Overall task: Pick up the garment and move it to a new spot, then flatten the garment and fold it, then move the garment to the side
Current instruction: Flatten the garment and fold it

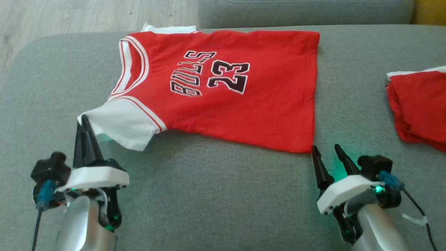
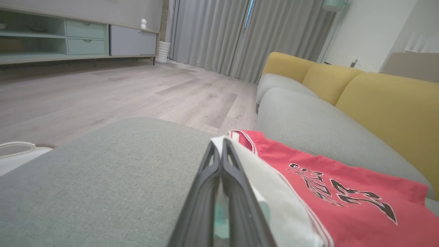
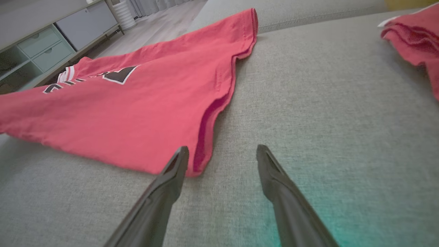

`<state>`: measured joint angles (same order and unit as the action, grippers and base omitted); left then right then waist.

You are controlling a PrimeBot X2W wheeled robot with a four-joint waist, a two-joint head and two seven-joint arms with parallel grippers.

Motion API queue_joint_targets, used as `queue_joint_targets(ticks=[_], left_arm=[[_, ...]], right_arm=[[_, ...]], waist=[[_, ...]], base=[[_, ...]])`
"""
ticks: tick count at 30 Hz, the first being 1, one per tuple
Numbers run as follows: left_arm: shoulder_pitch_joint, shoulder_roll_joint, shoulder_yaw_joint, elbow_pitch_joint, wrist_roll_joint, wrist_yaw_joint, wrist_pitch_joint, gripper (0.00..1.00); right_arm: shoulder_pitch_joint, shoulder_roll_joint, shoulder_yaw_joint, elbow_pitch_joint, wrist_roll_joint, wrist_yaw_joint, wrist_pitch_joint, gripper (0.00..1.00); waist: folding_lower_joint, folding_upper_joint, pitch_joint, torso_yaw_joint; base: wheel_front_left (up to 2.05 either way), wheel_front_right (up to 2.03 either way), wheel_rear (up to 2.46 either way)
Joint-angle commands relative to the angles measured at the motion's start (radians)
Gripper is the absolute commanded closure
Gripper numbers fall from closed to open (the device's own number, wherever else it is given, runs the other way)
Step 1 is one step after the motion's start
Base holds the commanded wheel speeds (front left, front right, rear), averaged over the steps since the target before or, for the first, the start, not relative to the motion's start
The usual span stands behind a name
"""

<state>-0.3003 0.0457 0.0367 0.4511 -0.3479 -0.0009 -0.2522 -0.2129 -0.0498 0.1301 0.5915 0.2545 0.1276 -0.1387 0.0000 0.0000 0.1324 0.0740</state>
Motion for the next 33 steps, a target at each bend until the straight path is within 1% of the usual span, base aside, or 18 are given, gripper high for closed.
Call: queue_joint_targets(ticks=[1, 5, 6, 15, 19, 20, 21, 22, 28, 31, 33], left_arm=[[-0.024, 0.011, 0.031, -0.037, 0.018, -0.004, -0.009, 1.0], [-0.022, 0.007, 0.017, -0.03, 0.02, -0.013, -0.009, 1.0], [-0.024, 0.006, 0.013, -0.025, 0.02, -0.017, -0.009, 1.0], [-0.035, 0.005, 0.001, -0.008, 0.014, -0.023, -0.009, 1.0], [-0.036, 0.005, -0.004, -0.01, 0.011, -0.022, -0.009, 1.0], [-0.036, 0.005, -0.005, -0.009, 0.011, -0.022, -0.009, 1.0], [-0.036, 0.005, -0.005, -0.008, 0.011, -0.021, -0.009, 1.0], [-0.036, 0.005, -0.005, -0.008, 0.011, -0.021, -0.009, 1.0], [-0.035, 0.005, 0.0, -0.011, 0.01, -0.021, -0.009, 1.0], [-0.035, 0.005, 0.01, -0.028, -0.005, -0.036, -0.009, 1.0], [-0.035, 0.005, 0.017, -0.049, -0.023, -0.053, -0.009, 1.0]], right_arm=[[-0.045, 0.0, 0.03, -0.007, 0.017, 0.003, 0.004, 0.0], [-0.079, 0.0, 0.057, 0.047, 0.052, 0.003, 0.012, 0.0], [-0.094, 0.0, 0.078, 0.07, 0.061, 0.003, 0.013, 0.0], [-0.145, 0.0, 0.135, 0.173, 0.077, 0.003, 0.018, 0.0], [-0.167, 0.0, 0.179, 0.209, 0.092, 0.003, 0.035, 0.0], [-0.171, 0.0, 0.191, 0.215, 0.1, 0.003, 0.039, 0.44], [-0.176, 0.0, 0.203, 0.219, 0.105, 0.003, 0.039, 0.69], [-0.179, 0.0, 0.214, 0.22, 0.113, 0.003, 0.035, 1.0], [-0.192, 0.0, 0.251, 0.206, 0.165, 0.003, -0.005, 1.0], [-0.203, 0.0, 0.256, 0.186, 0.182, 0.003, -0.047, 1.0], [-0.211, 0.0, 0.253, 0.161, 0.195, 0.003, -0.072, 1.0]], waist=[[0.0, 0.0, 0.003, 0.006], [0.0, 0.0, 0.009, 0.015], [0.0, 0.0, 0.012, 0.017], [0.0, 0.0, 0.015, 0.019], [0.0, 0.0, 0.016, 0.017], [0.0, 0.0, 0.016, 0.017], [0.0, 0.0, 0.017, 0.016], [0.0, 0.0, 0.017, 0.016], [0.0, 0.0, 0.012, 0.009], [0.0, 0.0, 0.004, 0.002], [0.0, 0.0, -0.004, -0.005]], base=[[0.0, 0.0, 0.0], [0.0, 0.0, 0.0], [0.0, 0.0, 0.0], [0.0, 0.0, 0.0], [0.0, 0.0, 0.0], [0.0, 0.0, 0.0], [0.0, 0.0, 0.0], [0.0, 0.0, 0.0], [0.0, 0.0, 0.0], [0.0, 0.0, 0.0], [0.0, 0.0, 0.0]])
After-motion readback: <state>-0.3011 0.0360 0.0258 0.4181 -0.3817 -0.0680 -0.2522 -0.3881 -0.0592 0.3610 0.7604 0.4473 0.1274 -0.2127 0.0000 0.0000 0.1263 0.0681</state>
